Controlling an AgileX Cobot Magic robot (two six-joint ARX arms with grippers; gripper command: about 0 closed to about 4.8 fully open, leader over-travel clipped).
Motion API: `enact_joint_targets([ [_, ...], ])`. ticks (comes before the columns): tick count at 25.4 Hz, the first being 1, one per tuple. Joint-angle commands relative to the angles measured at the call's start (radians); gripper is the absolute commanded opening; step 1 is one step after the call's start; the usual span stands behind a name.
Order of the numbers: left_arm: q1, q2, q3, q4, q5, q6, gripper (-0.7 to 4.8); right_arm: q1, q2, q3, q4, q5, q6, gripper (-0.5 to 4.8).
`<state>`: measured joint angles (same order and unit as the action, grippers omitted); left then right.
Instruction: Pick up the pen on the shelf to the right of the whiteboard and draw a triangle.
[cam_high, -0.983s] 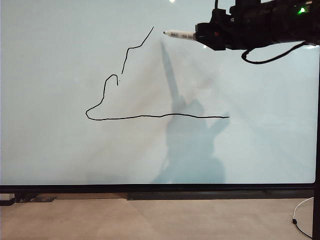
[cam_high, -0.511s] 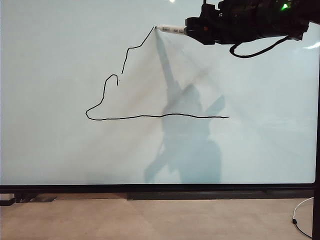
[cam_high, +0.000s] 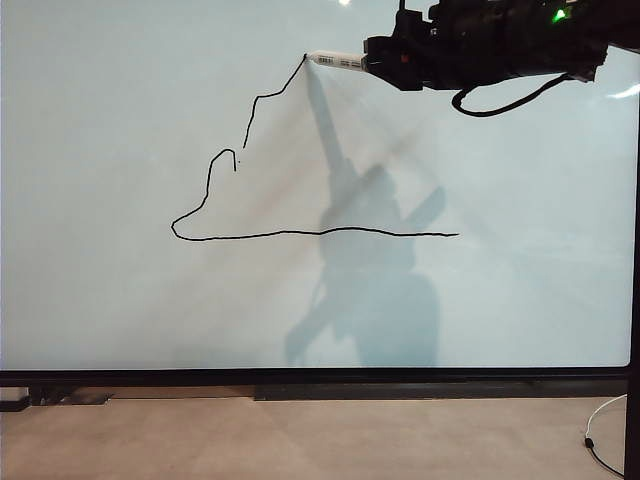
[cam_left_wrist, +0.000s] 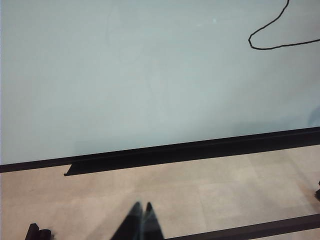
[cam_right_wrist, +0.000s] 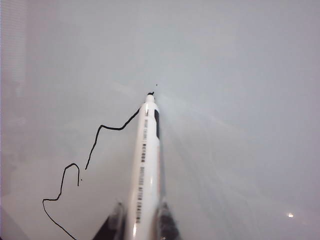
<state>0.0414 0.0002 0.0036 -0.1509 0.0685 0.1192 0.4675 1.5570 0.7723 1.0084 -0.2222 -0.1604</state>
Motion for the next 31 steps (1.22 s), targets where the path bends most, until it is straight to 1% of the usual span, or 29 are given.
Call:
enact_joint_targets([
  [1, 0.000, 0.000, 0.003, 0.009, 0.003, 0.001, -0.05, 0.000, -0.003, 0.002, 0.010, 0.022, -0.009, -0.09],
  [5, 0.000, 0.000, 0.003, 0.009, 0.003, 0.001, -0.05, 0.000, -0.003, -0.006, -0.004, 0.035, -0.016, -0.09],
  [11, 0.000, 0.000, 0.003, 0.009, 0.003, 0.001, -0.05, 0.000, -0.003, -0.037, 0.016, 0.068, -0.027, -0.09],
  [16, 0.000, 0.000, 0.003, 0.009, 0.003, 0.001, -0.05, 0.000, -0.003, -0.041, 0.020, 0.076, -0.032, -0.09],
  [18, 0.000, 0.000, 0.003, 0.009, 0.003, 0.001, -0.05, 0.000, -0.003, -0.041, 0.019, 0.097, -0.032, -0.09],
  [31, 0.000, 0.000, 0.003, 0.009, 0.003, 0.001, -0.05, -0.001, -0.003, -0.064, 0.020, 0.115, -0.048, -0.09],
])
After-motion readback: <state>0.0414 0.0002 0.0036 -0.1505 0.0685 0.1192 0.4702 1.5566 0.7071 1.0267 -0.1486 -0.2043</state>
